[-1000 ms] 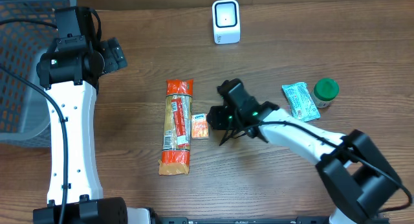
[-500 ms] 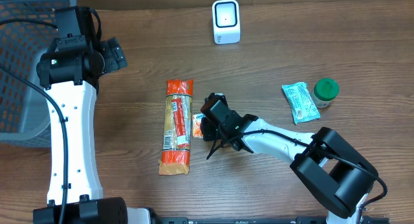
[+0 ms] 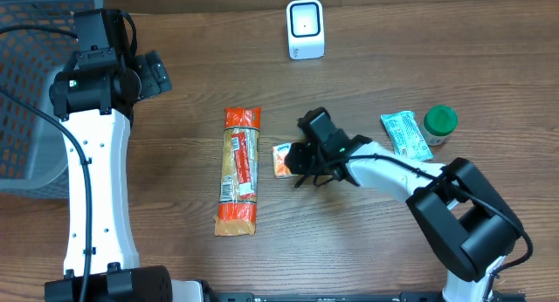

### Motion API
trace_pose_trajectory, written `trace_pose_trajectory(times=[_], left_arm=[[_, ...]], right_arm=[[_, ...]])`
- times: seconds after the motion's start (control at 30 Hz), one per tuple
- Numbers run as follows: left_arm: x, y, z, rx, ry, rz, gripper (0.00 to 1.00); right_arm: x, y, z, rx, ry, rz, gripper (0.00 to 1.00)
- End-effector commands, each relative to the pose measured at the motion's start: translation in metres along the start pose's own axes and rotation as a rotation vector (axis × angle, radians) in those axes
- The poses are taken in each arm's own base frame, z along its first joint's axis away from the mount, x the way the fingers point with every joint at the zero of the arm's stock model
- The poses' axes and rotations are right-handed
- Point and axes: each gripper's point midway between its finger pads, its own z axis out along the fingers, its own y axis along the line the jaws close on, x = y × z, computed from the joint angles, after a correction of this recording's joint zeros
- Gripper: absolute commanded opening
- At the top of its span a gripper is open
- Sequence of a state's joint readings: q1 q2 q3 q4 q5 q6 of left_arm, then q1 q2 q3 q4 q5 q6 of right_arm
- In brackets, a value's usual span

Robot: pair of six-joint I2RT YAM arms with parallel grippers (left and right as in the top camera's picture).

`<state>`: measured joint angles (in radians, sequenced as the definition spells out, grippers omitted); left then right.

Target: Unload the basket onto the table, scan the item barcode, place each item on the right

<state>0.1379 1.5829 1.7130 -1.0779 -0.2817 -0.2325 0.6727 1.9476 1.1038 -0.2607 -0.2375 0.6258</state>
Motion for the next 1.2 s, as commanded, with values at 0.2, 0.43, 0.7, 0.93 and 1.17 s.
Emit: trace_pose_trajectory(times=[0.2,0.43,0.7,0.93,1.17], left_arm=[[-0.008,0.003,-0.01,-0.005,-0.034,0.0,1.0],[-0.008,0.003,-0.01,-0.005,-0.034,0.0,1.0],[-0.008,0.003,-0.01,-0.005,-0.034,0.0,1.0],[-0.008,0.003,-0.01,-0.005,-0.034,0.0,1.0],[-0.008,0.003,-0.01,-0.005,-0.034,0.0,1.0]], right_arm=[[0.002,-0.008,-0.001,0.0,0.028,0.019,0.13],[0.003,0.005,-0.006,-0.063,0.043,-0.024,0.04],[-0.001,0.001,-0.014,-0.074,0.051,-0.014,0.25],[-0.006,-0.001,-0.014,-0.066,0.028,-0.016,0.23],[-0.011,0.022,-0.029,-0.209,0.041,-0.099,0.23]])
